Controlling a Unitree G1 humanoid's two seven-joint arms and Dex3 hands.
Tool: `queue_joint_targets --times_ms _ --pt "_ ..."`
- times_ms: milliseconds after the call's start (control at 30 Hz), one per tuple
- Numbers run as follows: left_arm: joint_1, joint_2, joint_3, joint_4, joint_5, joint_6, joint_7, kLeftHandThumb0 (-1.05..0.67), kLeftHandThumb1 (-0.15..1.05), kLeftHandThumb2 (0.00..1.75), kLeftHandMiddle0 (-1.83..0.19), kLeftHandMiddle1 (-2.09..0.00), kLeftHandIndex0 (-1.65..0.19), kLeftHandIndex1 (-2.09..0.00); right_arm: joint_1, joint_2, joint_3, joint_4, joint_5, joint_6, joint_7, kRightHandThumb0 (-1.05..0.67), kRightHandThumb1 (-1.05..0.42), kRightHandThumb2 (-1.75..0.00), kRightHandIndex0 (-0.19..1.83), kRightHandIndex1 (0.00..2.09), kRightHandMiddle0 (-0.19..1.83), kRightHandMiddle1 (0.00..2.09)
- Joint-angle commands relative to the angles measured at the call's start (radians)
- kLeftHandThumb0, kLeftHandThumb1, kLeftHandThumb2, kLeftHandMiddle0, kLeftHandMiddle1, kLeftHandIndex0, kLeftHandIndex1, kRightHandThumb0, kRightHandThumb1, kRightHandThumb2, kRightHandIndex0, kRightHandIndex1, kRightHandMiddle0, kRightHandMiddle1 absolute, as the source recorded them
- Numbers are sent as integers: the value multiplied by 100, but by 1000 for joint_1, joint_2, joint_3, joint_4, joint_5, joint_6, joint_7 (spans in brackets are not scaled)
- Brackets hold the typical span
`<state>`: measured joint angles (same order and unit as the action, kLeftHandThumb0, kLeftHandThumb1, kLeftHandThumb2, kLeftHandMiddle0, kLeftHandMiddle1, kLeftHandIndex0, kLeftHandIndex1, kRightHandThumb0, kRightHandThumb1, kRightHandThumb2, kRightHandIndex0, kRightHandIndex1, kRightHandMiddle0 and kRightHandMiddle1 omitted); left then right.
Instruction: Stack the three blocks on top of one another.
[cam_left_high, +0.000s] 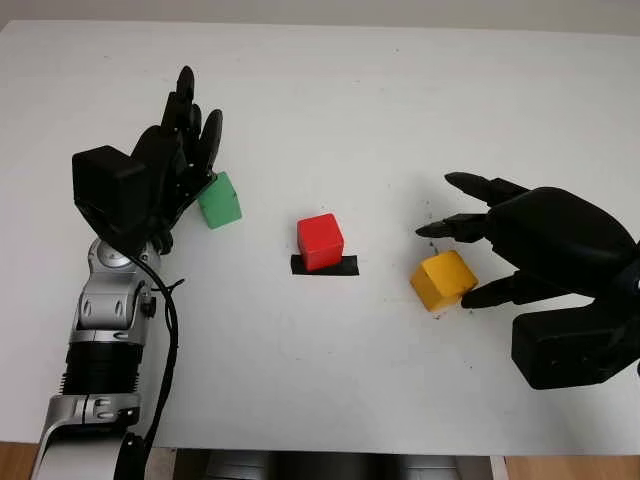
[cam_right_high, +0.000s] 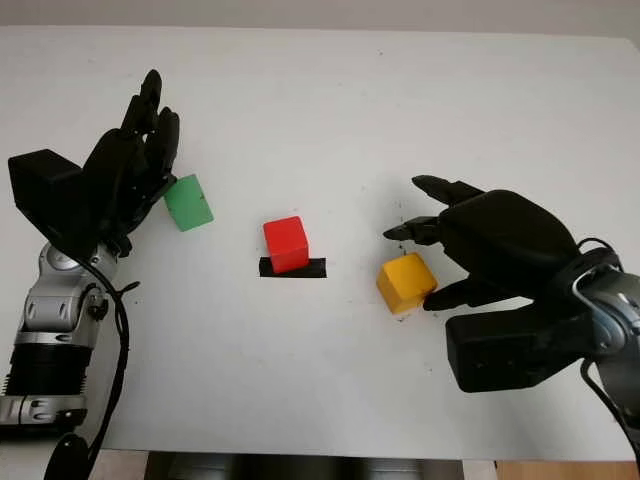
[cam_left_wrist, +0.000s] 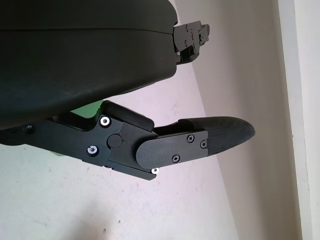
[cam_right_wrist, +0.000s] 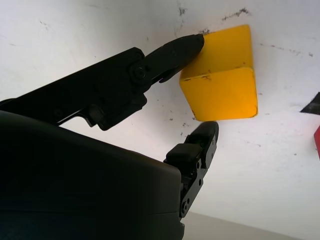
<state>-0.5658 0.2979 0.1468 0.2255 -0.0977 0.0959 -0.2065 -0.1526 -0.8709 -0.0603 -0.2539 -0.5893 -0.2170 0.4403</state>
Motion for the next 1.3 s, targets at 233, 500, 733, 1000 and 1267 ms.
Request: queue_joint_targets --times_ms 233,500,733,1000,1267 --pt "0 13 1 -27 1 18 -4 -76 105 59 19 -3 19 -1 5 53 -1 1 111 50 27 -42 -86 -6 23 6 41 105" --pt "-1 9 4 -28 -5 21 -4 -74 105 60 19 -2 19 0 -6 97 -8 -17 306 180 133 -44 -85 -5 17 4 28 116" --pt "-4 6 6 -15 -5 3 0 -74 105 59 19 -4 18 -1 -15 104 -2 -21 374 238 163 -45 -83 -5 15 4 23 123" --pt "-1 9 4 -20 -3 7 0 -74 105 59 19 -5 18 -3 -10 132 -14 6 409 191 116 -36 -91 -6 25 8 39 147" --pt "-1 12 3 -25 -5 21 -4 -74 105 60 19 -4 19 -2 -23 128 -13 24 430 146 108 -36 -91 -5 27 8 40 153"
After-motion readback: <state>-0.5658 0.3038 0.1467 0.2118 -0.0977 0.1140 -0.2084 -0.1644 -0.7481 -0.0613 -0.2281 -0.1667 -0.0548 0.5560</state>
